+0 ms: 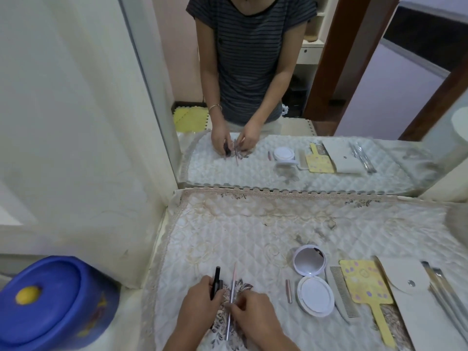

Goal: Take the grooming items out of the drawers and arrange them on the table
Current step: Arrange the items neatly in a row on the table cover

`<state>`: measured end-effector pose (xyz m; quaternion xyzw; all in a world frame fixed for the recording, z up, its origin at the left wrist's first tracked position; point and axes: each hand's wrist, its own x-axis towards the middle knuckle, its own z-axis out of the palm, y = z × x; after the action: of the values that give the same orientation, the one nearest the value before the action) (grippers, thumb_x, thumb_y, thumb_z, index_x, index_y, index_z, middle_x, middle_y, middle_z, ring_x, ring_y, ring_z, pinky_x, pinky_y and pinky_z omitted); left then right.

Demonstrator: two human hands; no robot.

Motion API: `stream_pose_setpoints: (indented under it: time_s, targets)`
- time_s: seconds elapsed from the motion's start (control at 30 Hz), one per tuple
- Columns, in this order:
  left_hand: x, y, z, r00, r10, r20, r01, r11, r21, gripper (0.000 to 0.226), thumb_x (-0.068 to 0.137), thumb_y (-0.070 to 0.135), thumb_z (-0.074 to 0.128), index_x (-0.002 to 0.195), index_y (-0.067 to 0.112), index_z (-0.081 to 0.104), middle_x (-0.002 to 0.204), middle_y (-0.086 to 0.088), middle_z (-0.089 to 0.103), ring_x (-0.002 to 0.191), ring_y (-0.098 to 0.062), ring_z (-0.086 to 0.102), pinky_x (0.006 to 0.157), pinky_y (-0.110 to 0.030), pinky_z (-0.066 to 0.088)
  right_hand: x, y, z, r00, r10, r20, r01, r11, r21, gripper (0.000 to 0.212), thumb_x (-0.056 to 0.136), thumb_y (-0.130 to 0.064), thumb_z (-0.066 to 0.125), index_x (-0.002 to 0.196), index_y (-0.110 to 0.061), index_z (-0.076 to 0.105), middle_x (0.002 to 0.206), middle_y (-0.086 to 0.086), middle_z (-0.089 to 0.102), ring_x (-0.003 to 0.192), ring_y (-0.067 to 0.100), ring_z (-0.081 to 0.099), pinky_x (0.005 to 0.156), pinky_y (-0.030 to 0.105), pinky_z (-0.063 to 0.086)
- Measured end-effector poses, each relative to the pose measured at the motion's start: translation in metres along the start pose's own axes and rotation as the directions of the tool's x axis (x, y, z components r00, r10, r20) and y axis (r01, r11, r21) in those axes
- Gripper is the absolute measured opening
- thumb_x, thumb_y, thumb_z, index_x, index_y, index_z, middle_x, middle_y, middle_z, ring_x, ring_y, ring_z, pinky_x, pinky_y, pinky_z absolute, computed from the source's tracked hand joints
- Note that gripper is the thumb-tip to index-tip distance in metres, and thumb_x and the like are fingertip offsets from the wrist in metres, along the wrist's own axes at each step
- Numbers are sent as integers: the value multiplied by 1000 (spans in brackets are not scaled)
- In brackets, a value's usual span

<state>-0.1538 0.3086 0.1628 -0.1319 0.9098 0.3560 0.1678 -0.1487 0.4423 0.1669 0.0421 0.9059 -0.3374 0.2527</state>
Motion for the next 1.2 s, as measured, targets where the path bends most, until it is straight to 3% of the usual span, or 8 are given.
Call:
stream_pose_setpoints:
  time_s: [0.13,0.27,0.47,0.63,0.77,0.93,1.1,1.2]
  targets:
    - [1,-9,-6,1000,-4,-12,3,999,-38,11,88,33,55,81,26,49,76,5,61,64,-7,56,58,-20,42,9,-9,5,999,30,30,-30,999,-24,38,79,-28,55,49,-24,31,55,-7,40,58,12,43,52,21,32]
    - [7,-2,1,997,52,51,-50,997,-54,9,88,31,57,87,26,50,76,7,61,70,-6,58,61,-19,43,6,5,-10,993,102,-65,-102,995,6,38,79,-30,57,48,-23,36,52,-7,43,49,3,40,49,20,32]
    - [10,33,38,984,135,120,-128,990,-59,12,83,30,61,79,25,50,62,9,47,61,-6,49,56,-18,35,-6,52,-43,956,216,-197,-220,976,1,36,85,-30,51,53,-22,37,64,1,54,70,20,55,56,28,36]
    - [12,55,59,976,154,152,-153,988,-22,12,84,36,57,84,27,49,64,11,48,67,-6,52,59,-20,38,-5,66,-43,961,221,-168,-237,968,-83,40,87,-37,46,53,-24,30,65,0,48,72,20,50,57,29,34]
    - [13,67,70,973,174,152,-165,984,-69,13,85,32,58,83,23,49,63,10,47,64,-9,50,53,-20,34,-9,73,-43,962,202,-181,-208,978,-11,23,87,-33,49,71,-20,40,74,0,51,77,19,49,52,23,29]
    - [11,68,78,976,192,105,-186,980,-63,15,83,32,62,85,22,51,82,4,55,79,-12,53,58,-19,34,-12,77,-46,970,157,-187,-155,988,26,14,87,-30,51,84,-19,42,79,1,55,78,19,53,56,25,34]
    - [10,60,79,973,228,42,-229,973,16,42,85,38,59,119,17,46,88,3,48,81,-11,46,68,-21,32,-14,78,-43,977,127,-170,-120,992,47,12,87,-28,50,85,-20,40,77,0,55,76,17,51,56,23,36]
    - [7,57,79,964,267,9,-267,963,30,50,88,38,56,129,15,38,88,4,49,84,-11,49,68,-20,32,-15,79,-44,978,121,-172,-114,992,48,12,87,-28,50,85,-20,41,75,-1,55,75,15,51,70,29,46]
